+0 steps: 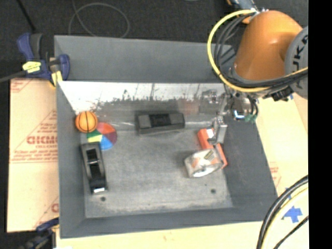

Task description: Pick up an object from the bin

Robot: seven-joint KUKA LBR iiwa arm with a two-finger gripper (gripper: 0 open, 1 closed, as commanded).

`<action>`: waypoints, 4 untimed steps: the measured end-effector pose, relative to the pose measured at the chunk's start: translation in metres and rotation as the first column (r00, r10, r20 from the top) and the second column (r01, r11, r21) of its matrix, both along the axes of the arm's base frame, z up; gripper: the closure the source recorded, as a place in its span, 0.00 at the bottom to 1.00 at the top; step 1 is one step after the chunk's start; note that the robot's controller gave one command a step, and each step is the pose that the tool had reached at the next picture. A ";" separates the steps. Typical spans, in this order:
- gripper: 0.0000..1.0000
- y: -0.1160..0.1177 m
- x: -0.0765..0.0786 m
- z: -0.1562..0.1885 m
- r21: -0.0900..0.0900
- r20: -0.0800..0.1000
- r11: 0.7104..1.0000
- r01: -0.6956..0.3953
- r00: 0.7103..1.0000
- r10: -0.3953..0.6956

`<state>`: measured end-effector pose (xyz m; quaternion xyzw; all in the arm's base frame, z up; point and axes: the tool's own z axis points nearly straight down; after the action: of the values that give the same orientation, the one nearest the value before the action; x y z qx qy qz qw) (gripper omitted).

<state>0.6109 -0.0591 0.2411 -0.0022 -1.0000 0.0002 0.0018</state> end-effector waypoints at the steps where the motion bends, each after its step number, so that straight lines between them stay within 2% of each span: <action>1: 0.00 0.000 0.001 0.005 -0.001 0.008 1.000 -0.001 1.000 0.001; 2: 0.00 -0.008 -0.017 -0.037 -0.002 0.011 0.994 -0.106 0.994 0.106; 3: 0.00 -0.029 -0.082 -0.080 -0.002 0.006 0.984 -0.181 0.984 0.181; 4: 0.00 -0.033 -0.082 -0.093 -0.002 0.006 0.935 -0.354 0.935 0.354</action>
Offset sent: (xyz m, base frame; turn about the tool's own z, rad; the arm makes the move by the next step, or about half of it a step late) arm -0.0768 -0.0319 -0.1711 -0.4213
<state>0.5287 -0.0916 0.1486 0.1780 -0.9840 0.0008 -0.0016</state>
